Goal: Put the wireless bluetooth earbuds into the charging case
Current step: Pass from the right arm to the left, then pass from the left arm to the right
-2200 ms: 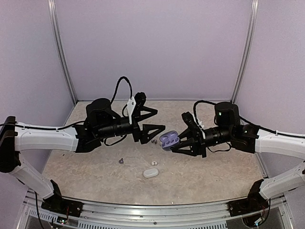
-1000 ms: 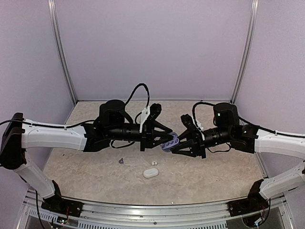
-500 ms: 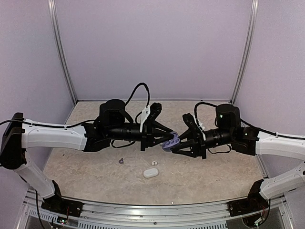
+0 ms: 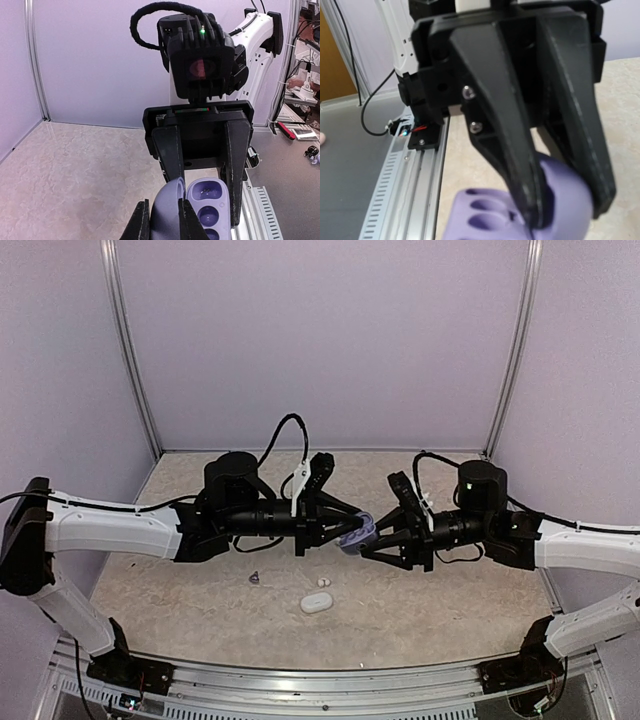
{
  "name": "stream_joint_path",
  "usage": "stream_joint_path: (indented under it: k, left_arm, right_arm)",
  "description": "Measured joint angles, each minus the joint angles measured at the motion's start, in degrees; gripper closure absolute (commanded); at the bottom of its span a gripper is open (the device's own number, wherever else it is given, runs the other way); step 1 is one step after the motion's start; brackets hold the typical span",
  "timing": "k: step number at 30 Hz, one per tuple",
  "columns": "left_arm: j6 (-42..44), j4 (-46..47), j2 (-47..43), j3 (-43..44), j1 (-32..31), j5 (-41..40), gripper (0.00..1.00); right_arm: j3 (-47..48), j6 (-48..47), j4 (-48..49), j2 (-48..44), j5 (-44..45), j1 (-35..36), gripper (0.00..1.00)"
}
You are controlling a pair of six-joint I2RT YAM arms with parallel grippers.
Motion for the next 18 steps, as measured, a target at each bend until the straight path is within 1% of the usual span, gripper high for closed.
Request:
stream_joint_path:
  k: [10, 18]
  left_arm:
    - [-0.7, 0.4, -0.4, -0.3, 0.1, -0.9, 0.98]
    - [-0.7, 0.5, -0.4, -0.3, 0.1, -1.1, 0.98]
  right_arm:
    - [-0.2, 1.2, 1.7, 0.1, -0.7, -0.2, 0.54]
    - [-0.2, 1.2, 2.0, 1.2, -1.0, -0.2, 0.57]
